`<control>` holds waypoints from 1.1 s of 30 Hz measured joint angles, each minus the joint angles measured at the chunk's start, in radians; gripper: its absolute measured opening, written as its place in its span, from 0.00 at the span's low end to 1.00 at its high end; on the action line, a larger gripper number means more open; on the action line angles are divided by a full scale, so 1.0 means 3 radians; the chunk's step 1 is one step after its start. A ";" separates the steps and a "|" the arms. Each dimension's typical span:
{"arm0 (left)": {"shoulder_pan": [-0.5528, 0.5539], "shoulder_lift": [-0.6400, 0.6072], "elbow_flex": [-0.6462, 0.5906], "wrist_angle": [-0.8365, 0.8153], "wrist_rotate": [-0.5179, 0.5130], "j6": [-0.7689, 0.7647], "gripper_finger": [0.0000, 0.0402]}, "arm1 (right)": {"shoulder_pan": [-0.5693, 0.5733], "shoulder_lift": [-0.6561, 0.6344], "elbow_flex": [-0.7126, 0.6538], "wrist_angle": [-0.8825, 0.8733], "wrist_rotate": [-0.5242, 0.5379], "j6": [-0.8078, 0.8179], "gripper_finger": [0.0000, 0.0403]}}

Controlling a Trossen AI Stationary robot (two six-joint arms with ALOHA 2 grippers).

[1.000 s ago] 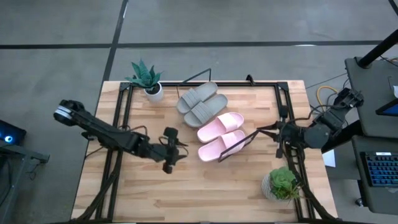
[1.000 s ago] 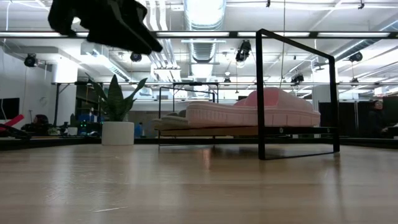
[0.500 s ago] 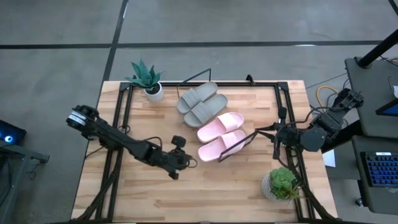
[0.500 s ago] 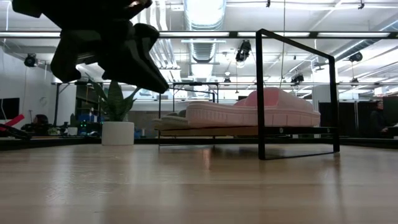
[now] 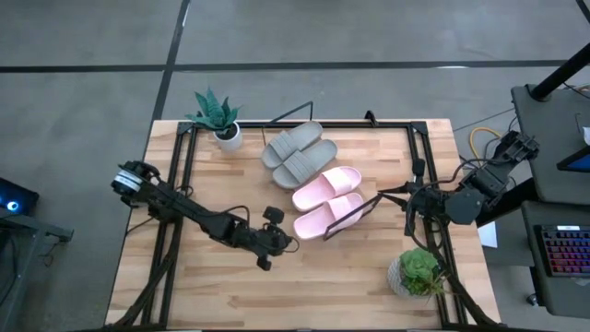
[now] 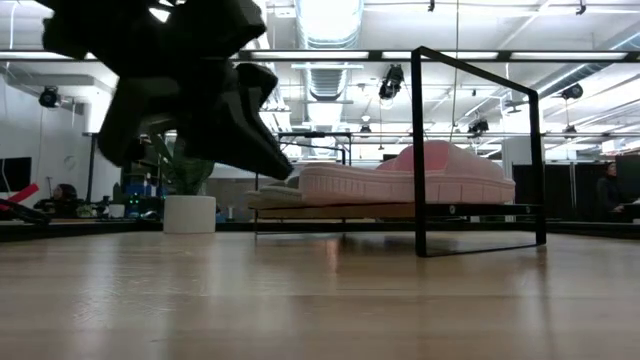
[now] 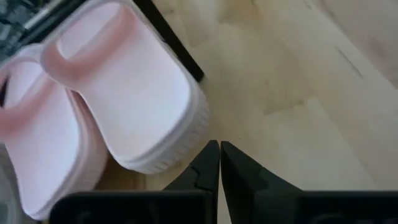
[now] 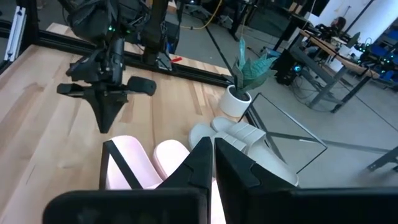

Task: Pick and place slides into the shelf
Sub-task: Put the pink slide on the shelf

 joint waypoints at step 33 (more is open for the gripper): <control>0.0188 0.0082 0.0007 0.0660 0.0100 0.0326 0.00 | 0.0000 0.0000 0.0000 0.0000 0.0024 -0.0025 0.02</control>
